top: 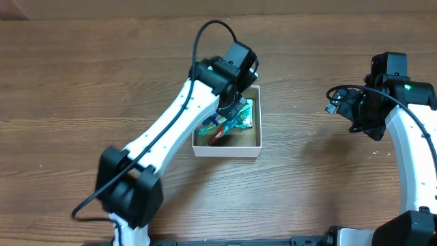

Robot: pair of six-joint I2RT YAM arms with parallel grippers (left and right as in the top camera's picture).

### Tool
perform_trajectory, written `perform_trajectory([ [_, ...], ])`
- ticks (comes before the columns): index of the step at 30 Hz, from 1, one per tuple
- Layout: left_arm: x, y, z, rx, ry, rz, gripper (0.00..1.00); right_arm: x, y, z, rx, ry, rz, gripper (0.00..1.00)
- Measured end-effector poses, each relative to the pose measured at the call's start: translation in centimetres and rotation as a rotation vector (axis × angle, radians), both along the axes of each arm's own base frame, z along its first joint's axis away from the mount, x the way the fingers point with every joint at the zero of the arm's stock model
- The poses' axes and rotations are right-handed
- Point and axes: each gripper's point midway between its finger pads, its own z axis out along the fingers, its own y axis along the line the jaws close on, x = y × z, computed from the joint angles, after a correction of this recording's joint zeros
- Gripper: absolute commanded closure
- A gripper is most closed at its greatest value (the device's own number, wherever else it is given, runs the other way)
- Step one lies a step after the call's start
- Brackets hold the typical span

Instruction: Pack container

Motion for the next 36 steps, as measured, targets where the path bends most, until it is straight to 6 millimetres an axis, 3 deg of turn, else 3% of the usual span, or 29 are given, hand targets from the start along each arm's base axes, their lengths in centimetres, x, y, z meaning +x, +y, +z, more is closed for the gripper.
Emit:
perform_trajectory([
  [3,0.0,0.5,-3.2,0.053,0.067,0.006,0.96,0.0,0.0,0.0,0.0,0.0,0.0,0.0],
  [6,0.0,0.6,-4.3,0.078,0.087,0.006,0.91,0.0,0.0,0.0,0.0,0.0,0.0,0.0],
  [14,-0.2,1.0,-4.3,0.112,0.085,0.003,0.74,0.0,0.0,0.0,0.0,0.0,0.0,0.0],
  [19,-0.6,0.8,-2.9,0.152,0.066,-0.014,0.72,0.0,0.0,0.0,0.0,0.0,0.0,0.0],
  [22,-0.7,0.1,-0.4,0.144,0.018,-0.03,0.71,0.0,0.0,0.0,0.0,0.0,0.0,0.0],
  [23,-0.8,0.0,0.6,0.138,0.003,-0.031,0.65,0.0,0.0,0.0,0.0,0.0,0.0,0.0],
  [25,-0.9,-0.4,5.1,0.075,-0.082,-0.021,0.52,0.0,0.0,0.0,0.0,0.0,0.0,0.0],
  [28,-1.2,0.5,9.7,0.011,-0.168,0.024,0.4,0.0,0.0,0.0,0.0,0.0,0.0,0.0],
  [29,-1.4,1.1,11.5,-0.02,-0.204,0.059,0.38,0.0,0.0,0.0,0.0,0.0,0.001,0.0],
  [30,-1.5,2.0,13.3,-0.048,-0.241,0.094,0.25,0.1,0.0,0.0,-0.003,-0.005,0.007,0.0],
  [31,-1.6,2.9,14.8,-0.075,-0.27,0.132,0.04,0.4,0.1,0.1,-0.011,-0.016,0.018,0.0],
  [32,-1.6,4.5,16.8,-0.107,-0.311,0.197,0.0,0.7,0.2,0.2,-0.025,-0.025,0.027,0.0],
  [36,-1.0,9.7,19.7,-0.177,-0.374,0.411,0.0,2.3,2.4,0.6,-0.083,-0.086,0.118,0.0],
])
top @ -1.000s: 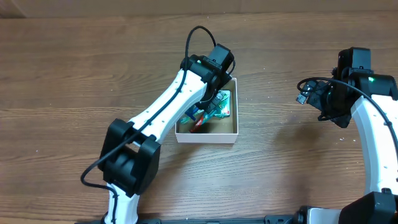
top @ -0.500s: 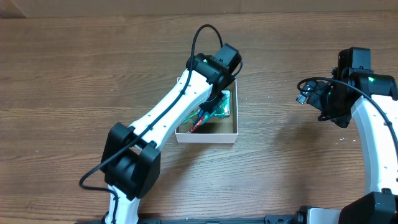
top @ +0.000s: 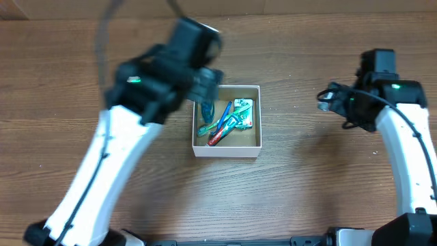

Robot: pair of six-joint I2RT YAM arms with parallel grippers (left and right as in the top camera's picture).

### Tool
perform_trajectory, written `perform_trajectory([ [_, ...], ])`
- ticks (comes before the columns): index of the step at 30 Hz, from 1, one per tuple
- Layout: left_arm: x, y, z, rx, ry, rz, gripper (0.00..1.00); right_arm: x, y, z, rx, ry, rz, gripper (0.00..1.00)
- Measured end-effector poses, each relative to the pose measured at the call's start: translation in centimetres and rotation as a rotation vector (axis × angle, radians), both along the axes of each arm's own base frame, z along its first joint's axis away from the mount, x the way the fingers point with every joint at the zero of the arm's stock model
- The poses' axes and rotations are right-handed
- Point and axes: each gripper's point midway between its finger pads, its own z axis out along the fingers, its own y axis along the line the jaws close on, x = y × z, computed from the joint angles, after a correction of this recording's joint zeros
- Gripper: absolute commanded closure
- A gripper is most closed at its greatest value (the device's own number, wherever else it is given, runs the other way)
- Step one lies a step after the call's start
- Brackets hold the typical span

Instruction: Pack container

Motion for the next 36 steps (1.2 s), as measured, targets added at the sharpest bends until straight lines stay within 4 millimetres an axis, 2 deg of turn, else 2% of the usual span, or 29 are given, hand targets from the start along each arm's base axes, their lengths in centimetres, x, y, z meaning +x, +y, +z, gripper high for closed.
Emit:
perform_trajectory([
  [3,0.9,4.3,0.8,-0.04,-0.021,0.152,0.0,2.1,3.2,0.9,-0.021,-0.094,0.098,0.0],
  [8,2.5,10.5,0.7,-0.1,-0.022,0.334,0.0,5.6,8.0,3.4,-0.011,-0.288,0.224,0.0],
  [13,3.7,15.0,-0.8,-0.16,0.016,0.452,0.0,7.0,8.6,4.6,-0.006,-0.365,0.231,0.0],
  [17,4.5,17.4,-3.1,-0.172,0.076,0.513,0.0,7.5,8.6,5.1,-0.005,-0.393,0.231,0.0],
  [20,5.2,17.9,-4.7,-0.182,0.118,0.528,0.0,7.4,8.6,4.9,-0.007,-0.385,0.234,0.0],
  [24,5.6,17.7,-6.0,-0.187,0.159,0.523,0.0,7.0,8.5,4.6,-0.011,-0.365,0.239,0.0],
  [29,5.3,17.4,-6.2,-0.196,0.177,0.516,0.0,6.1,8.3,4.3,-0.006,-0.331,0.226,0.0],
  [32,4.7,17.2,-5.9,-0.2,0.182,0.511,0.0,5.3,8.1,5.7,-0.003,-0.355,0.218,0.0],
  [33,4.2,17.1,-5.5,-0.201,0.18,0.508,0.0,4.9,8.0,6.8,-0.001,-0.384,0.215,0.0],
  [36,2.7,16.3,-3.5,-0.205,0.145,0.485,0.0,3.8,7.6,9.5,-0.004,-0.453,0.2,0.0],
])
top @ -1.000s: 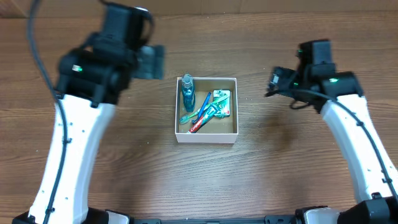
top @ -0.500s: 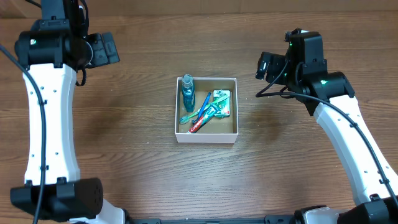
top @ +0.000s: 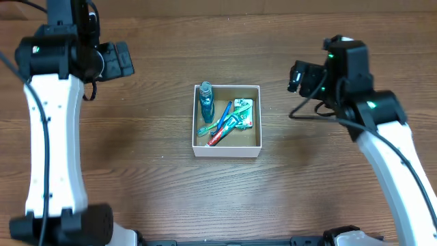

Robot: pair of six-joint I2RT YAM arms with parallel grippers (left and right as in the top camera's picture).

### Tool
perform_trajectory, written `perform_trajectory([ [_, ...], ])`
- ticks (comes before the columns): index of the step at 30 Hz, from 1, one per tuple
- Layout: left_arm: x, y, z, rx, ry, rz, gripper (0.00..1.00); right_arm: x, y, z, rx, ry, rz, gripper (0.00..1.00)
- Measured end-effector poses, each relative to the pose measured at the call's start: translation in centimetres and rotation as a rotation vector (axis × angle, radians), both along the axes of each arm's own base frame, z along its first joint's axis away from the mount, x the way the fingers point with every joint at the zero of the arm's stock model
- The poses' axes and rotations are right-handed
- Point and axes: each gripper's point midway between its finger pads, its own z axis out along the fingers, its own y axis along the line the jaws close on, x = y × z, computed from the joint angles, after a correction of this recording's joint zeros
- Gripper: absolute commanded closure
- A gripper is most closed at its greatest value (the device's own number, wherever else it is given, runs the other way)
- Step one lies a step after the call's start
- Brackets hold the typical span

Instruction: Pack container

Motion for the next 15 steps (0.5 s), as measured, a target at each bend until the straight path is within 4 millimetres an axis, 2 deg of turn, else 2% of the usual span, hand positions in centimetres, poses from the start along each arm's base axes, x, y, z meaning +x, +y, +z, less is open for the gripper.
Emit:
perform_trajectory([
  [4,-3.1,-1.5,4.1,0.002,-0.098,-0.039,0.0,-2.0,-0.7,2.8,0.006,-0.079,-0.017,0.0],
  [6,-5.1,-2.1,6.3,0.003,-0.158,-0.058,0.0,-3.2,-1.1,3.1,0.006,-0.1,-0.022,0.0],
  [9,-7.8,-2.6,8.7,0.007,-0.245,-0.081,0.0,-5.2,-1.6,2.6,0.008,-0.111,-0.034,0.0],
  [13,-11.0,-2.7,9.3,0.017,-0.33,-0.103,0.0,-7.8,-2.3,0.8,0.008,-0.104,-0.047,0.0],
  [14,-11.6,-2.7,9.1,0.019,-0.344,-0.105,0.0,-8.6,-2.5,0.1,0.01,-0.1,-0.051,0.0],
  [15,-12.9,-2.6,7.9,0.022,-0.359,-0.108,0.0,-9.7,-2.7,-1.1,0.007,-0.087,-0.052,0.0],
])
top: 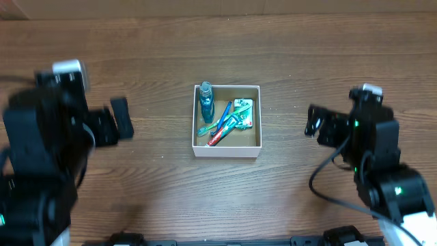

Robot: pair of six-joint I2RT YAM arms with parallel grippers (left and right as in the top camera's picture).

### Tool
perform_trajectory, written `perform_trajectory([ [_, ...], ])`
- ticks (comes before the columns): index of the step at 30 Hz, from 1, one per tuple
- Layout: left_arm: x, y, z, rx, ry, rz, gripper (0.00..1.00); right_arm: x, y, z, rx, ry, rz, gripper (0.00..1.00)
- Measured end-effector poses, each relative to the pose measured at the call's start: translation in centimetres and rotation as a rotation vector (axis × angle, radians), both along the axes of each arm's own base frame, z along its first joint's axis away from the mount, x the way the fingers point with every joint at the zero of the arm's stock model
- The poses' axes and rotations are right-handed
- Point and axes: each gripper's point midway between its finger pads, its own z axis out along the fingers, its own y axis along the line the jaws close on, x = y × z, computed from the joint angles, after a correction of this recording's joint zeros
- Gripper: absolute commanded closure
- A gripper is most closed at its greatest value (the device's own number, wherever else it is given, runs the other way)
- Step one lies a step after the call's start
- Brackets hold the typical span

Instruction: Pack container

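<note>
The white open box [226, 151] sits at the table's middle. Standing in its far left corner is a teal bottle [205, 101]. Green and blue toothbrushes [220, 123], a red tube [217, 137] and a green packet [244, 113] lie beside the bottle. My left gripper [121, 117] hangs well left of the box, blurred, with nothing seen in it. My right gripper [313, 121] hangs to the right of the box, apart from it, and also shows nothing held. Neither view of the jaws tells whether they are open or shut.
Brown wooden table [225, 198] all around the box. Both arm bodies fill the near left and near right corners of the overhead view.
Both arms have drawn back toward the near edge. The left gripper was at the far left and is now level with the box; the right one is lower and further right. The box contents are unchanged.
At first my left gripper was down inside the box over its contents. Then it was at the box's far left corner by the teal bottle. Later it was off at the far left, the bottle standing alone in the box. Now both arms are pulled back.
</note>
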Motion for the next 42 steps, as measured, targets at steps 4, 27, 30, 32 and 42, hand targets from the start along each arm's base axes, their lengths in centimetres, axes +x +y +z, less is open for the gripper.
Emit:
perform_trajectory([
  [4,-2.7,0.1,-3.7,0.021,-0.054,-0.02,0.0,-2.3,-0.6,-2.5,-0.006,0.022,-0.007,0.0],
  [27,-7.8,0.4,-16.7,0.039,0.042,-0.025,0.0,-4.1,-1.0,-4.0,-0.008,0.037,-0.012,0.0],
  [30,-8.2,0.4,-17.1,0.04,0.067,-0.026,0.0,-4.1,-1.0,-4.0,-0.008,0.037,-0.013,0.0],
  [32,-8.4,0.5,-17.3,0.04,0.078,-0.026,0.0,-4.1,-1.0,-4.0,-0.008,0.037,-0.012,0.0],
  [42,-8.5,0.5,-17.5,0.04,0.086,-0.026,0.0,-4.3,-1.1,-3.7,-0.009,0.022,-0.014,0.0],
])
